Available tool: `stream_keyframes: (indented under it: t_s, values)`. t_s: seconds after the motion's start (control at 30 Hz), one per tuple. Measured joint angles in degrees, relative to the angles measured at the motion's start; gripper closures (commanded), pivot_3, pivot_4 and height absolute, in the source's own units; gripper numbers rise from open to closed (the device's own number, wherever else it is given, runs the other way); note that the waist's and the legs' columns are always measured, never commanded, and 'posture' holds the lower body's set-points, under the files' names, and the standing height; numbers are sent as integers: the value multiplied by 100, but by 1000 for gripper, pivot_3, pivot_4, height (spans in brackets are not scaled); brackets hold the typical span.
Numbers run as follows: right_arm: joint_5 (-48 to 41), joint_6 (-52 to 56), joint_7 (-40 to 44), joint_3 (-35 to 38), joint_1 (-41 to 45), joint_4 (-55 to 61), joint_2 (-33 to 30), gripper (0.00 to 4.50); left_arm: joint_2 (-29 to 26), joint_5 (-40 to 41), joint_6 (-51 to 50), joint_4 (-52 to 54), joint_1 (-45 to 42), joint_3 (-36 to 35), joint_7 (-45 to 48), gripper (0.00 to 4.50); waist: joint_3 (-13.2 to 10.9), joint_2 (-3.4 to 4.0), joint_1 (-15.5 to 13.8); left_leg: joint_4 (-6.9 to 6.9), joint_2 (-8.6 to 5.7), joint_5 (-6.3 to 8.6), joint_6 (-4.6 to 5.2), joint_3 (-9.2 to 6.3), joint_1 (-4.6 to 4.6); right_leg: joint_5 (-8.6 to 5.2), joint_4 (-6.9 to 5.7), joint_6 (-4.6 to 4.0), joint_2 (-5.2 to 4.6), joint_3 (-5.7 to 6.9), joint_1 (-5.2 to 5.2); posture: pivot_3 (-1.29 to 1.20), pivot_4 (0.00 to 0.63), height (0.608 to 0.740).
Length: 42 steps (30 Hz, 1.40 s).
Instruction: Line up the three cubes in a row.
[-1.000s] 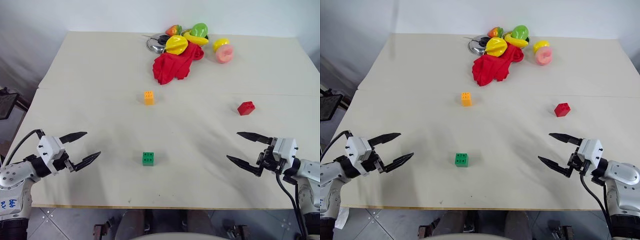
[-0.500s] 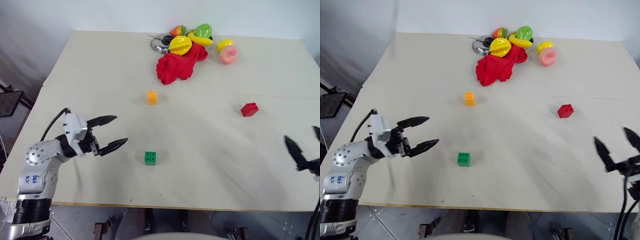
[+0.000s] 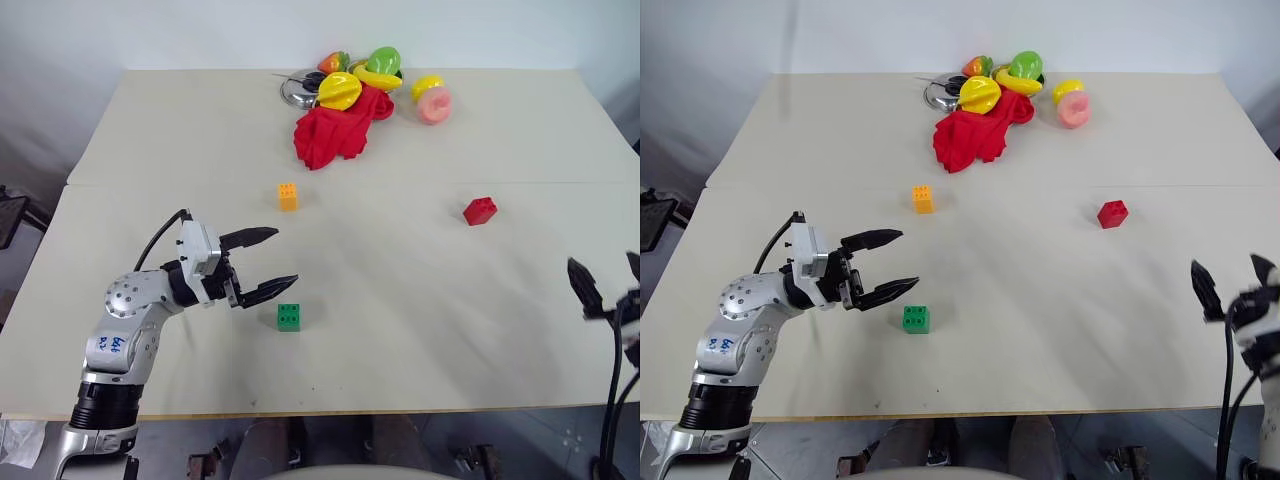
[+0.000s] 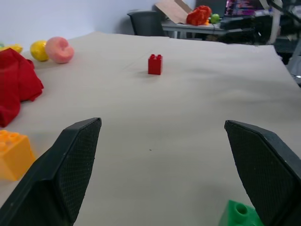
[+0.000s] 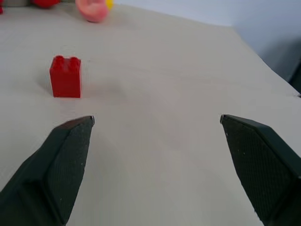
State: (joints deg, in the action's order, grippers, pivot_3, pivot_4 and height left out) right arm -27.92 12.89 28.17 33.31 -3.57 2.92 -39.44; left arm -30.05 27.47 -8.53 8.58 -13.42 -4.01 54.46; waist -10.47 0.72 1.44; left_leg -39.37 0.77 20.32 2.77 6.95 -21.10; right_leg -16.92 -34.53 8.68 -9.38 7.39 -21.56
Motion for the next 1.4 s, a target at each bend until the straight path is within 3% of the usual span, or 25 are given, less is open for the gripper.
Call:
stream_keyframes:
  t_s: [0.07, 0.23, 0.43, 0.6, 0.7, 0.93, 1.0, 1.1, 1.3, 1.4]
  values:
    - [5, 886, -64, -393, 542, -1, -423, 0, 23, -91, 68, -8, 110, 21, -54, 35, 0, 0, -1, -1, 0, 0, 1, -2, -5, 0, 1, 0, -2, 4, -1, 0, 150, 740]
    - [290, 2190, -376, -1380, 2250, -600, -561, 0, 64, -139, 124, 6, 211, 56, -129, 35, -1, 0, -14, -24, -3, 0, 3, -9, -20, 0, -8, -1, -7, 12, -4, 0, 150, 740]
    - [753, 2574, -273, -2173, 3434, -1865, -482, 0, 66, -198, 146, 15, 246, 55, -194, 35, -1, 0, -125, -29, -7, 1, 5, -15, -31, 0, -5, -1, -7, 21, -5, 0, 150, 740]
    - [1098, 2267, -229, -2487, 4050, -2963, -132, 0, 58, -202, 159, 25, 253, 43, -240, 35, -1, 0, -115, -28, -7, 1, 5, -15, -34, 0, -4, 0, -6, 26, -6, 0, 150, 740]
    - [1267, 1924, -180, -2549, 4343, -3487, -27, 617, 56, -203, 162, 27, 254, 42, -247, 0, -1, 1, -114, -28, -7, 1, 5, -15, -34, 0, -4, 0, -6, 26, -6, 0, 150, 740]
    - [1456, 1628, 197, -2619, 4560, -3844, 3, 2961, 15, -203, 163, 28, 261, 34, -268, 0, -1, 1, -111, -28, -5, 1, 5, -16, -34, 0, -4, 0, -5, 27, -6, 0, 150, 740]
    - [1456, 1761, 451, -2625, 4580, -3837, -43, 2977, -14, -203, 163, 28, 263, -2, -266, 0, -1, 1, -109, -28, -4, 1, 5, -16, -34, 0, -4, 0, -4, 27, -6, 0, 150, 740]
    - [1447, 1758, 1380, -2860, 4519, -3676, -271, 2977, -43, -203, 163, 28, 284, -40, -258, 0, -2, 2, -110, -28, -4, 1, 5, -16, -35, 0, -1, 0, -4, 26, -6, 0, 150, 740]
    - [1269, -532, 5222, -3776, 4129, -2683, -899, 2977, -117, -202, 174, 32, 351, -82, -221, 0, -6, 5, -105, -23, -5, 2, 4, -14, -31, 2, 10, 4, 0, 27, -2, 0, 150, 740]
    - [1254, -1147, 5957, -4072, 4145, -2721, -938, 2977, -123, -200, 175, 33, 482, -122, -216, 0, -7, 2, -111, -27, -3, 2, 4, -17, -31, 2, 8, 4, -1, 27, -1, 0, 150, 740]
